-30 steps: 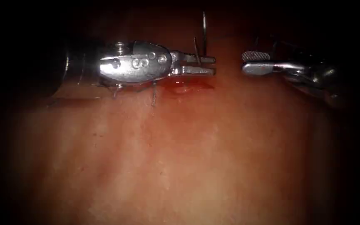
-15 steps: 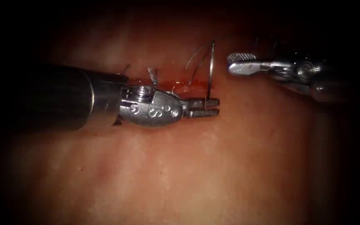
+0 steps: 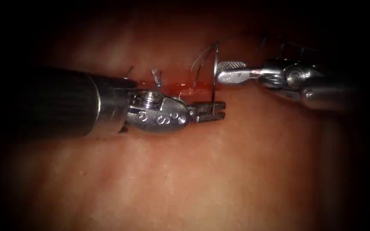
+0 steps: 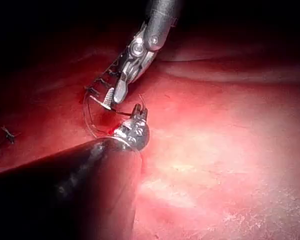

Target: Wound Closure

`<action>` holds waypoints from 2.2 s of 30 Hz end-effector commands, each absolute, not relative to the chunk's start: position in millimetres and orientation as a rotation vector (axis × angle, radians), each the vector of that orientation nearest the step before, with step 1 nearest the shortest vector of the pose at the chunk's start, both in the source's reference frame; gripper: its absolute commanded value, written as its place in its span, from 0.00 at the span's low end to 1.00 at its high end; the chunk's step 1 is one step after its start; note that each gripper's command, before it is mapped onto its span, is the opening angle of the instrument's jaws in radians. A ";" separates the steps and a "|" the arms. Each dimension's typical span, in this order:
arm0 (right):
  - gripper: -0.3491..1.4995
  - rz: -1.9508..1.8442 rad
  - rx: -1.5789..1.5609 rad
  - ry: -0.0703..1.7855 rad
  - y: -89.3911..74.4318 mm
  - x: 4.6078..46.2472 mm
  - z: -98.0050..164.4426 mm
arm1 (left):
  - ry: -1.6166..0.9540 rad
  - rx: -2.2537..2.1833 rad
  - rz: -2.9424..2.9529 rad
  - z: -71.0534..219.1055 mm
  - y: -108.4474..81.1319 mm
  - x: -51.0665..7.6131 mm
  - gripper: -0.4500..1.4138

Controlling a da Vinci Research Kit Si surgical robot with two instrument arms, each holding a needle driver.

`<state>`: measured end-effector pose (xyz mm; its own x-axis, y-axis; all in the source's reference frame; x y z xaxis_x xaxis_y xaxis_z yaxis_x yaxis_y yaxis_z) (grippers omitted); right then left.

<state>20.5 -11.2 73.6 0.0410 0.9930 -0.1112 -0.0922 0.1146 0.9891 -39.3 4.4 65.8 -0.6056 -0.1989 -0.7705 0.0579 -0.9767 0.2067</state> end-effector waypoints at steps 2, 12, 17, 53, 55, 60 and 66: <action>0.60 1.142 1.072 1.171 -10.9 22.0 74.2 | -0.243 1.313 -2.680 66.3 4.8 -39.8 0.00; 0.44 1.162 1.097 1.155 -11.0 23.2 74.1 | -0.239 1.301 -2.674 66.7 4.5 -40.0 0.00; 0.00 1.230 1.157 1.115 -10.7 23.2 74.4 | -0.239 1.297 -2.661 66.6 4.5 -40.0 0.00; 0.00 0.699 0.595 1.436 -8.0 21.6 74.7 | 0.769 1.541 -2.925 68.7 8.3 -34.7 0.27; 0.00 0.666 0.558 1.444 -7.9 21.5 74.4 | 0.799 1.454 -3.004 70.2 9.4 -34.4 0.19; 0.00 0.634 0.518 1.450 -7.8 21.6 74.3 | 0.830 1.343 -3.056 73.7 9.4 -33.9 0.17; 0.00 0.617 0.488 1.455 -7.7 21.7 74.4 | 0.841 1.247 -3.052 76.9 8.2 -33.4 0.16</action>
